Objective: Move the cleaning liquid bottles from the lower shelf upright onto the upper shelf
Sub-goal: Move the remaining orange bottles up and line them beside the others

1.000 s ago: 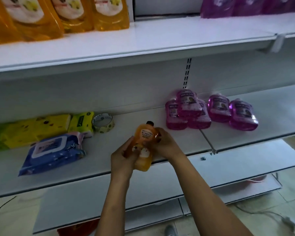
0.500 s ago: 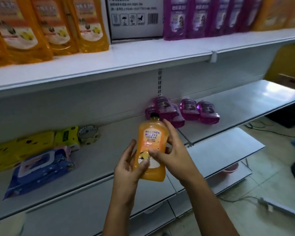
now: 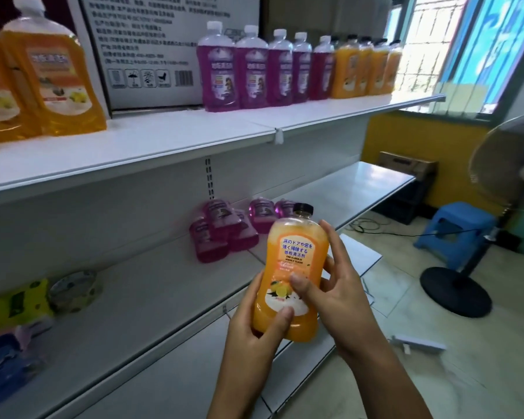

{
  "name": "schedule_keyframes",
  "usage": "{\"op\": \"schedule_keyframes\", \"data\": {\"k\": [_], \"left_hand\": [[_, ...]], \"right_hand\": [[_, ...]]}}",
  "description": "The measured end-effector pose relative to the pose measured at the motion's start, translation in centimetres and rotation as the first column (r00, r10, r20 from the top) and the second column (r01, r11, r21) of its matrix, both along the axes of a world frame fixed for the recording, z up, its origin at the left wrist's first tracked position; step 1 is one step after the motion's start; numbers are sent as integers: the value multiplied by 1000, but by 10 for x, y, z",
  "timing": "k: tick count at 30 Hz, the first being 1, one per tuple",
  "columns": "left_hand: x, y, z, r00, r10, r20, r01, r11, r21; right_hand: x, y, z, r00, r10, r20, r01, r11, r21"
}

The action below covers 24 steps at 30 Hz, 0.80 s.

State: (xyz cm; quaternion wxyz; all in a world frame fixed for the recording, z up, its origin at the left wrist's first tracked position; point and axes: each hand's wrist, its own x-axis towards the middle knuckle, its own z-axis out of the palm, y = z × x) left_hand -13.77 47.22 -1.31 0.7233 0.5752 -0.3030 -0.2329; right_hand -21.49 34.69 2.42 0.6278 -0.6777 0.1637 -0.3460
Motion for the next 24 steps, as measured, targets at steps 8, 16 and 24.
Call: {"op": "schedule_keyframes", "data": {"k": [8, 16, 24], "left_hand": [[-10, -27, -1, 997, -60, -45, 58, 997, -48], [-9, -63, 3, 990, -134, -51, 131, 990, -59], [-7, -136, -1, 991, -134, -21, 134, 991, -15]], "right_hand": [[-18, -10, 8, 994, -112, -1, 112, 991, -69], [-26, -41, 17, 990, -142, -21, 140, 987, -84], [-24, -114, 8, 975, -218, -48, 213, 972, -98]]}}
